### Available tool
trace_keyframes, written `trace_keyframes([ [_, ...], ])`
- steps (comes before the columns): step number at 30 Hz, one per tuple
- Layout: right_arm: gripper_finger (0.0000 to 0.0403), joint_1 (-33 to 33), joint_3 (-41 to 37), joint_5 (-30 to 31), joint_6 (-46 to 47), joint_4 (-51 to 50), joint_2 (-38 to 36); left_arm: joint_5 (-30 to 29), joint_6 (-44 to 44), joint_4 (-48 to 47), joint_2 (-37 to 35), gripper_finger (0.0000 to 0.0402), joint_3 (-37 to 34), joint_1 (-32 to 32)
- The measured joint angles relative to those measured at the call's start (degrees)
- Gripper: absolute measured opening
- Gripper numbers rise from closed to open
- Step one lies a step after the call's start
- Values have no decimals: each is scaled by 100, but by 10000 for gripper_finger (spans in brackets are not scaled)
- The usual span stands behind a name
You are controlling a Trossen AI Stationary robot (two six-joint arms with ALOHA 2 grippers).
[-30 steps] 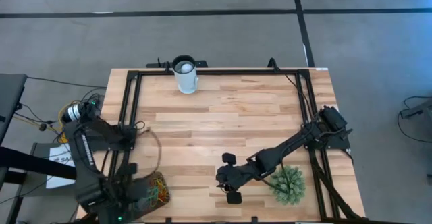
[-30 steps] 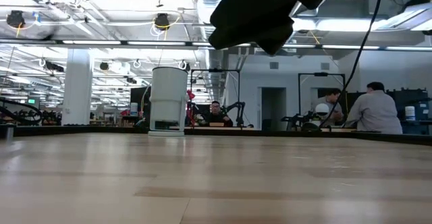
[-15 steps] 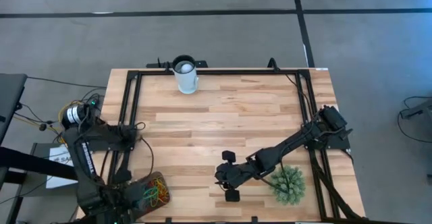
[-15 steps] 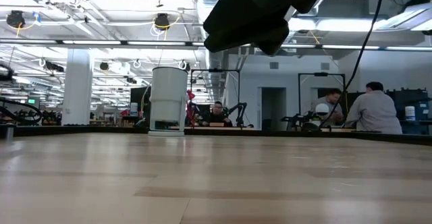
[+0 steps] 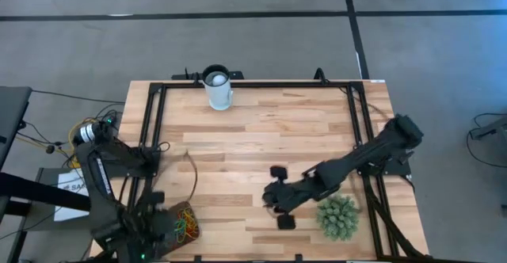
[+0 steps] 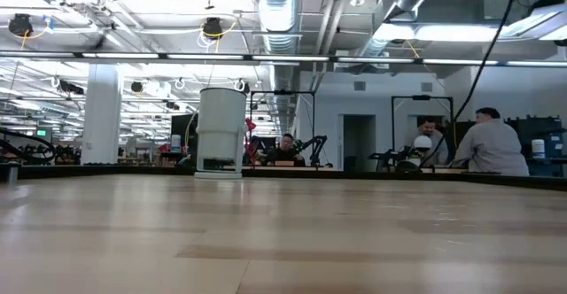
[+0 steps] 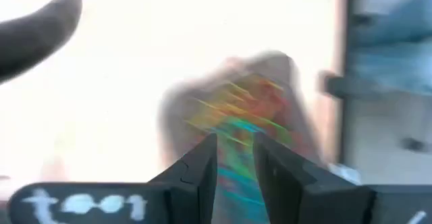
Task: Pick and place items into bin
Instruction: Return to Home Position
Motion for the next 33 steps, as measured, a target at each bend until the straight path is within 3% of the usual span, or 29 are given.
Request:
trace_keyframes([
  [3, 91, 5, 304, 229, -369, -804, -583, -642, 496, -1474, -10, 88, 959, 290],
  [4, 88, 7, 393, 318, -541, -929, -786, -900, 785, -1532, -66, 88, 1213, 407],
  [7, 80, 1, 507, 640, -1029, -1381, -1438, -1722, 2843, -1083, -533, 86, 1651, 623],
  [9, 76, -4, 501, 902, -1331, -1547, -1870, -2433, 3390, -1381, -818, 79, 1983, 769],
  [12, 71, -82, 332, 1172, -1631, -1562, -2476, -3568, 3746, -1409, -1428, 65, 1987, 969],
  [15, 70, -205, -127, 1176, -1619, -1624, -3062, -3651, 3730, -1442, -2329, 51, 1653, 1104],
  [19, 70, -410, -1435, 1151, -1416, -1298, -3938, -3238, 2974, -1415, -3715, 35, 350, 1107],
  [22, 70, -589, -2839, 853, -1395, -114, -4649, -3779, 2589, -467, -4768, 25, -1231, 1007],
  [24, 70, -743, -3772, 332, -1751, 1065, -5111, -4063, 2841, 562, -5430, 21, -2361, 981],
  [27, 70, -1064, -4847, -337, -2241, 2445, -5692, -4394, 4284, 2775, -6128, 16, -3930, 1005],
  [30, 70, -1531, -5301, -345, -2334, 2732, -6251, -4467, 6268, 5195, -6586, 13, -5066, 1160],
  [33, 70, -2025, -5554, -582, -2249, 2759, -6776, -3767, 7830, 7320, -6954, 10, -5882, 1481],
])
